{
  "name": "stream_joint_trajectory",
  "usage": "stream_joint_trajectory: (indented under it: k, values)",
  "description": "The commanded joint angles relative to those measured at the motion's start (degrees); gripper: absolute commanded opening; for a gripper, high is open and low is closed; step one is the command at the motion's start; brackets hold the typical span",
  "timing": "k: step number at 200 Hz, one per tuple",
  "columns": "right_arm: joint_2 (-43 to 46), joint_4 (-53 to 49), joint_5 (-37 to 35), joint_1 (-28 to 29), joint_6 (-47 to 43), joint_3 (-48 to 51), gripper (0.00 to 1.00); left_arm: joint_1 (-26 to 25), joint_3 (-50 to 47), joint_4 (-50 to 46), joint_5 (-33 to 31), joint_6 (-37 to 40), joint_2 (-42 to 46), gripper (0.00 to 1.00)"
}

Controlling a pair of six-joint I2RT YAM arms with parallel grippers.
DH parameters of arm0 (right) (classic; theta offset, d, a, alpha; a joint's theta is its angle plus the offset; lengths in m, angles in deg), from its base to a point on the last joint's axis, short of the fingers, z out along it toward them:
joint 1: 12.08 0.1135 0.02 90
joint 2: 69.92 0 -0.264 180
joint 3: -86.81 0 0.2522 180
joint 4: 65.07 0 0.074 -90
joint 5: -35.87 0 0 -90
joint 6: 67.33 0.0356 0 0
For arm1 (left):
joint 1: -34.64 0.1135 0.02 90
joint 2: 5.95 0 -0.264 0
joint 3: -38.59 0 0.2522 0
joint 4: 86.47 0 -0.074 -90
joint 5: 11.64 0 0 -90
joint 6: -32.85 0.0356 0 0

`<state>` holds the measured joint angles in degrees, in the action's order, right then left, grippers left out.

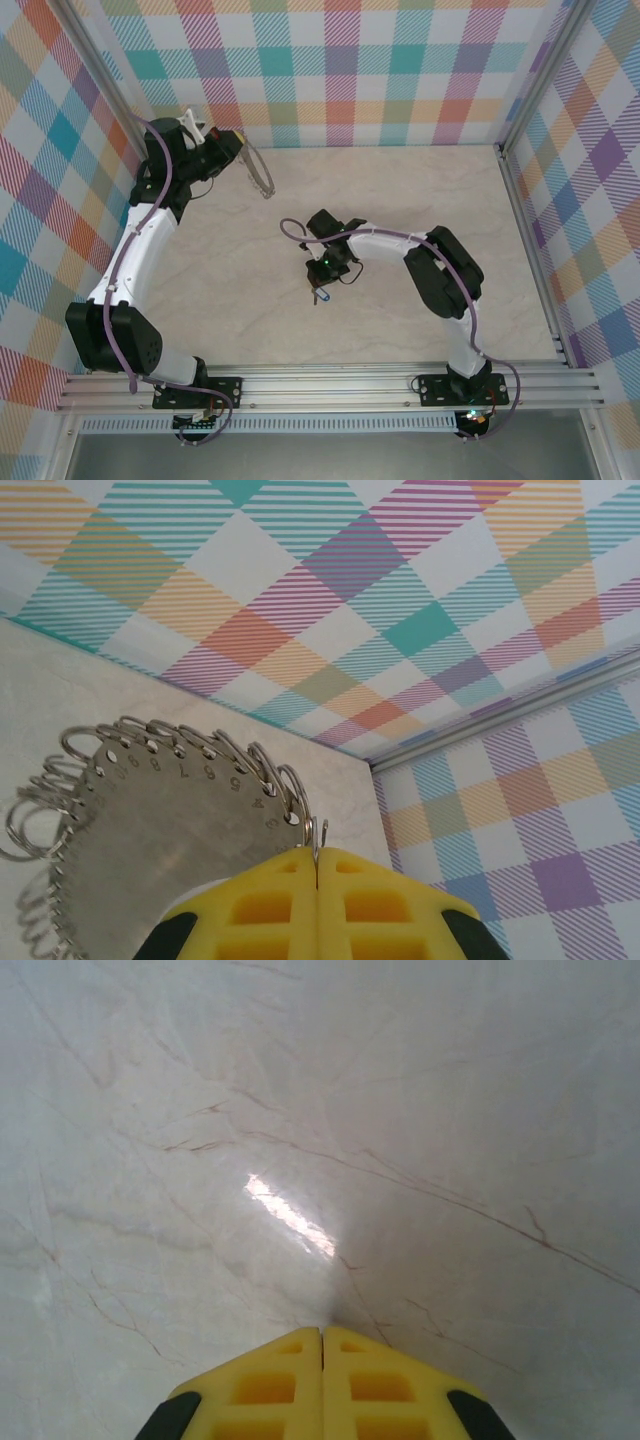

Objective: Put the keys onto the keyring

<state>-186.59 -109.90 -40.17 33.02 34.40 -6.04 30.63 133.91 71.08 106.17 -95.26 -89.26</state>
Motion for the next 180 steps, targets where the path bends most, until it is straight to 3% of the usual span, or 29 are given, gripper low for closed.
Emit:
stream_joint_trajectory:
  k: [1,39,135,180]
  values:
    - [0.1,-1.4,-0.2,0.3,0.5,-0.1,0.00,0.6,2.0,3.3,0.6,-0.3,-0.1,0.00]
    - [2.7,-1.4,-1.6,-1.2,1.1,1.0,0.00,0.6,2.1,3.4,1.0,-0.4,0.2,0.00]
    - [15.4,3.6,0.7,-12.5,5.9,7.4,0.00,-0.8,3.8,4.7,4.3,0.1,-0.4,0.00]
    - [16.5,5.3,2.7,-14.6,6.2,9.1,0.00,-1.9,4.7,4.3,4.1,0.2,-1.4,0.00]
